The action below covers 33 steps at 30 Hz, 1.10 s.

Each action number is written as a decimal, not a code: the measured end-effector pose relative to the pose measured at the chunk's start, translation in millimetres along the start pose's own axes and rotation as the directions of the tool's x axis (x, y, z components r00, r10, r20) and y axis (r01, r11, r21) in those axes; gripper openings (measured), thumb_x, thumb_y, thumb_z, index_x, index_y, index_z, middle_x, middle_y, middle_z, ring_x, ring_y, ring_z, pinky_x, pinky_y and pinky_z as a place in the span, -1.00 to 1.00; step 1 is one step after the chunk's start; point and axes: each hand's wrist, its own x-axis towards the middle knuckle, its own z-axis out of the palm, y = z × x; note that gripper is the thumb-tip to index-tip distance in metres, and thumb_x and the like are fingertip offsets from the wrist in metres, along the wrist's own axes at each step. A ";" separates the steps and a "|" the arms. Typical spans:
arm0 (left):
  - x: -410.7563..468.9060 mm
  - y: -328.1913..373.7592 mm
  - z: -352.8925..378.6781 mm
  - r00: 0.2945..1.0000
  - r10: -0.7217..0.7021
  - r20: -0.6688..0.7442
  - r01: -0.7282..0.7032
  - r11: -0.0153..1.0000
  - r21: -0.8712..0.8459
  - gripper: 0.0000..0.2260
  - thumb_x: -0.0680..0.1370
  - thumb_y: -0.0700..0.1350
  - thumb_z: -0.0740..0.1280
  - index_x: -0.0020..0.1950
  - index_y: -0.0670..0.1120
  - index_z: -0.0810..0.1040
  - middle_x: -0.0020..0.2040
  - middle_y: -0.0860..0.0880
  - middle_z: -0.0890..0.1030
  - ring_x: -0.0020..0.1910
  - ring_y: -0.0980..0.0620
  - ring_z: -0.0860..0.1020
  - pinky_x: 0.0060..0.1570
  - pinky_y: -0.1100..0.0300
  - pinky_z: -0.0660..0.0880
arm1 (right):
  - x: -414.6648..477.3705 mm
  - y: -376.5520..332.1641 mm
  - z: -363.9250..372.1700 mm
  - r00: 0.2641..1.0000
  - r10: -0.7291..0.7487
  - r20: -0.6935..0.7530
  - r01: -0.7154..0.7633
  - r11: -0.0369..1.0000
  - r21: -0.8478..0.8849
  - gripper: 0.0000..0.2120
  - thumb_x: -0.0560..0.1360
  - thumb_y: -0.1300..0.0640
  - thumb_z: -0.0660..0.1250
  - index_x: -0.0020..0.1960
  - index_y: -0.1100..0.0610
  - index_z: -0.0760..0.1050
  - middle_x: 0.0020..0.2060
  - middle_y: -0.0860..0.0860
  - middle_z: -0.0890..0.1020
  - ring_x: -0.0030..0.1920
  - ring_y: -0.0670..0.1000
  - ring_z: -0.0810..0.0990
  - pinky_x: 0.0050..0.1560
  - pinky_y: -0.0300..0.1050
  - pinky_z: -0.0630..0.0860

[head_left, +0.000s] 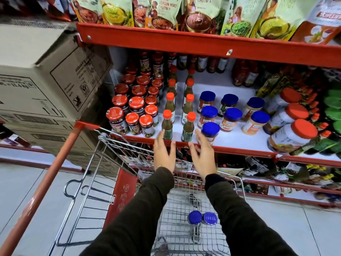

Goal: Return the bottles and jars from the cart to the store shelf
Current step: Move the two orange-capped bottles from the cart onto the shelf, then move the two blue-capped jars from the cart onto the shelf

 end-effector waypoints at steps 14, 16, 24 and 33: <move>-148.5 -119.1 69.3 0.779 -0.305 0.547 0.107 0.925 0.364 -0.44 0.63 -0.18 0.17 0.60 0.00 0.06 0.62 -0.03 0.07 0.61 -0.02 0.05 0.47 0.29 0.00 | -117.5 202.2 -47.2 0.802 0.443 0.401 -0.279 0.871 -0.405 -0.41 0.66 0.16 0.22 0.62 0.15 0.08 0.63 0.09 0.12 0.63 0.10 0.10 0.57 -0.13 0.05; -168.7 -138.8 82.4 0.708 -0.388 0.590 0.146 0.898 0.416 -0.43 0.61 -0.26 0.17 0.59 -0.04 0.08 0.62 -0.05 0.09 0.60 -0.01 0.09 0.46 0.32 0.00 | -129.9 232.6 -50.4 0.714 0.519 0.470 -0.301 0.833 -0.463 -0.38 0.62 0.25 0.26 0.61 0.20 0.10 0.62 0.13 0.15 0.62 0.11 0.15 0.54 -0.17 0.05; -204.6 -194.4 130.9 0.614 -0.519 0.595 0.191 0.829 0.526 -0.40 0.51 -0.24 0.37 0.53 -0.12 0.26 0.51 -0.10 0.34 0.49 -0.08 0.34 0.45 0.23 0.21 | -149.9 296.1 -30.9 0.670 0.549 0.499 -0.295 0.814 -0.500 -0.35 0.46 0.36 0.39 0.52 0.20 0.31 0.46 0.16 0.42 0.46 0.15 0.42 0.46 -0.15 0.25; -203.7 -203.9 155.8 0.683 -0.525 0.507 0.289 0.833 0.472 -0.51 0.41 -0.25 0.47 0.30 -0.08 0.44 0.09 -0.14 0.66 0.07 -0.17 0.61 0.03 0.16 0.48 | -142.6 322.9 -19.1 0.714 0.490 0.501 -0.252 0.847 -0.469 -0.43 0.40 0.26 0.50 0.36 0.12 0.40 0.24 0.10 0.61 0.21 0.16 0.59 0.20 -0.06 0.49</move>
